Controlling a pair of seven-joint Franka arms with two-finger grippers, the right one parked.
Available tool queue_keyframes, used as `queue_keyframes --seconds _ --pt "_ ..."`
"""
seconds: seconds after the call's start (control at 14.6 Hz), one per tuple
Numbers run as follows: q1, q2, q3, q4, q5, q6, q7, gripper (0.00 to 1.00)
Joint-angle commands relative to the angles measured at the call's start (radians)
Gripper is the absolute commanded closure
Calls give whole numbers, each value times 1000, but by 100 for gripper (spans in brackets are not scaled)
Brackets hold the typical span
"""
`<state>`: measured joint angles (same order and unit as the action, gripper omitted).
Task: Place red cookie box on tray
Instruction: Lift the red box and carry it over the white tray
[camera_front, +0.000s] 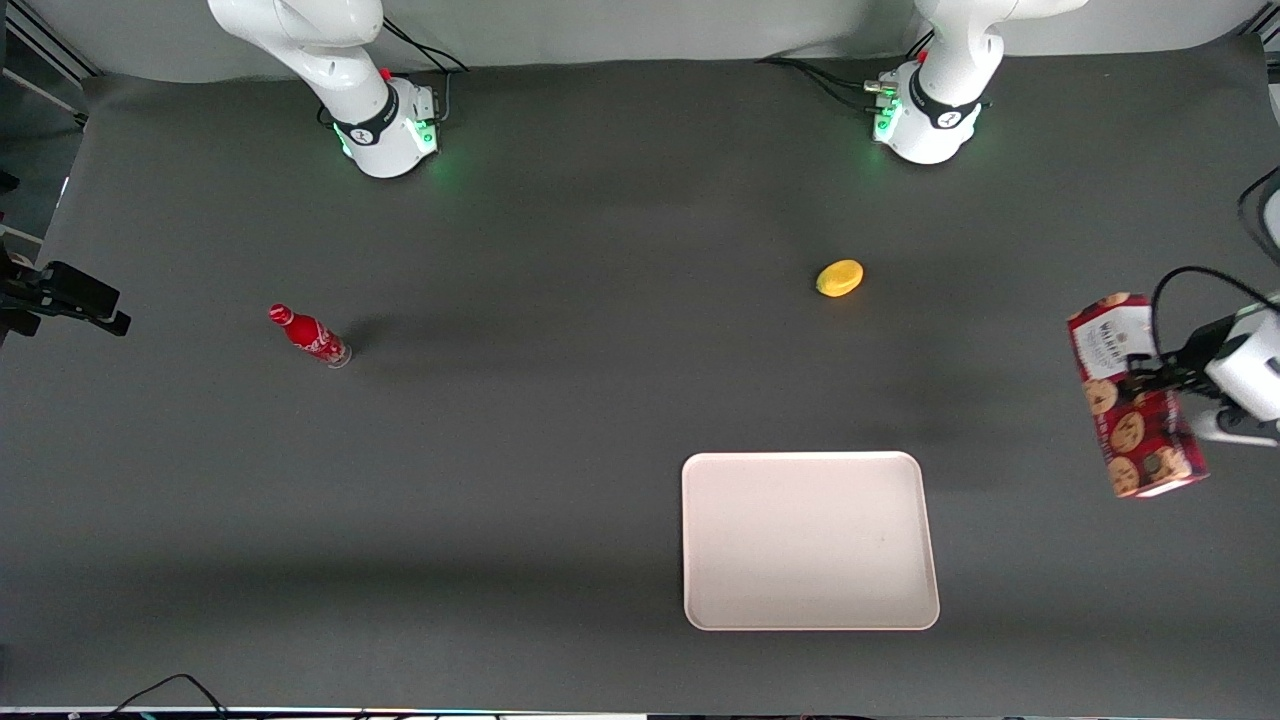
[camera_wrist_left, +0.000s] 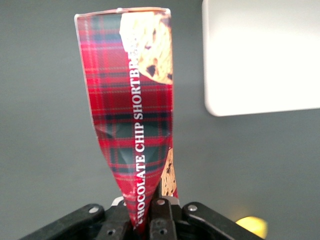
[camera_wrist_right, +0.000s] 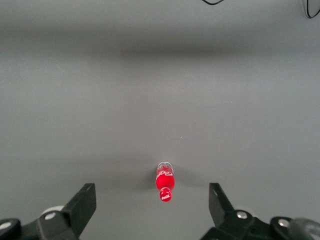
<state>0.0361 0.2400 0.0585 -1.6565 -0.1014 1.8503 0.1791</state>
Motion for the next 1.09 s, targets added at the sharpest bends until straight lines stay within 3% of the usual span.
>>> queue_keyframes --seconds 0.0,0.27,0.68,1.03 --pt "-77 192 -49 305 32 -112 -249 100" --pt "-156 387 -78 443 66 -68 -368 100" --pt "-205 553 -89 428 160 125 -369 100" --pt "-217 630 -91 429 160 239 -375 100"
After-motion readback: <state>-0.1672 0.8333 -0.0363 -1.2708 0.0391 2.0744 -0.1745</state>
